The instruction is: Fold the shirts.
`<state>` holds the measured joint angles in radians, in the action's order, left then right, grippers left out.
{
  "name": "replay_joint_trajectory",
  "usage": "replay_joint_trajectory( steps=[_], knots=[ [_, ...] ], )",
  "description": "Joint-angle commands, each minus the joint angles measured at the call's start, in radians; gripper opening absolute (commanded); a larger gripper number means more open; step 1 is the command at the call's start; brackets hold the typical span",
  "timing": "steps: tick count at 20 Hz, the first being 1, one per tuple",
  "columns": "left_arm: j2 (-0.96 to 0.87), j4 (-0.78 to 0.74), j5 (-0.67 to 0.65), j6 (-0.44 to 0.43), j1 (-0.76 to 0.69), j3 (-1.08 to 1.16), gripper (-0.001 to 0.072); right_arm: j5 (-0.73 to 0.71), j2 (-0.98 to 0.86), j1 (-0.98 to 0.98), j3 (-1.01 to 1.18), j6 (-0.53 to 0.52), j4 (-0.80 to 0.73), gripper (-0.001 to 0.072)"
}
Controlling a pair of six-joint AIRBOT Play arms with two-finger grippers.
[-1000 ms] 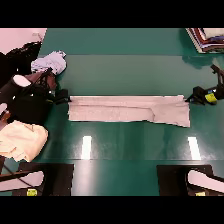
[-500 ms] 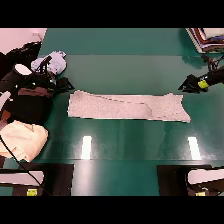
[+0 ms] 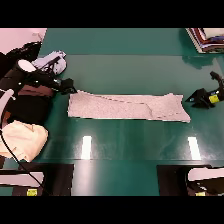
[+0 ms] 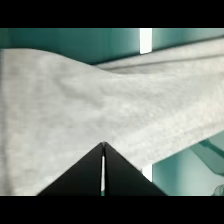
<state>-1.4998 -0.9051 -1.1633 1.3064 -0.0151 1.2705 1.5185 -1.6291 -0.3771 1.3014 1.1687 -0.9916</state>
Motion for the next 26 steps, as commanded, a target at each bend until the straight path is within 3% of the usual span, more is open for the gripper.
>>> replay_joint_trajectory(
  steps=[1, 5, 7, 8, 10, 11, 12, 13, 16, 21, 26],
  knots=[
    [0.0, 0.0, 0.011, 0.0, -0.119, 0.002, 0.0022, 0.008, -0.068, -0.057, -0.072, -0.087, 0.104, 0.0624],
    [-0.002, 0.0, 0.072, 0.006, -0.227, 0.002, 0.0022, 0.009, -0.138, -0.005, -0.071, -0.111, 0.134, 0.0612],
    [-0.002, 0.0, 0.109, 0.037, -0.269, 0.002, 0.0022, 0.008, -0.155, 0.046, -0.071, -0.116, 0.134, 0.0573],
    [-0.002, 0.0, 0.125, 0.06, -0.289, 0.002, 0.0022, 0.007, -0.158, 0.065, -0.07, -0.124, 0.134, 0.0516],
    [-0.007, 0.0, 0.143, 0.059, -0.326, 0.002, 0.0022, 0.011, -0.158, 0.091, -0.066, -0.133, 0.135, 0.0292],
    [-0.013, 0.0, 0.16, 0.061, -0.344, 0.002, 0.0021, 0.022, -0.158, 0.095, -0.06, -0.134, 0.136, 0.0129],
    [-0.021, 0.0, 0.184, 0.077, -0.36, 0.005, 0.0021, 0.043, -0.156, 0.095, -0.05, -0.134, 0.143, 0.0043],
    [-0.042, 0.001, 0.197, 0.086, -0.378, 0.019, 0.0021, 0.077, -0.156, 0.095, -0.033, -0.134, 0.177, 0.0013],
    [-0.147, 0.001, 0.173, 0.086, -0.428, 0.134, 0.0021, 0.134, -0.118, 0.103, 0.032, -0.097, 0.315, 0.0012],
    [-0.356, 0.001, 0.146, 0.121, -0.516, 0.377, 0.0021, 0.13, 0.034, 0.22, 0.203, 0.048, 0.308, 0.0012],
    [-0.474, 0.01, 0.154, 0.167, -0.557, 0.466, 0.0021, 0.112, 0.093, 0.373, 0.373, 0.144, 0.308, 0.0011]
  ],
)
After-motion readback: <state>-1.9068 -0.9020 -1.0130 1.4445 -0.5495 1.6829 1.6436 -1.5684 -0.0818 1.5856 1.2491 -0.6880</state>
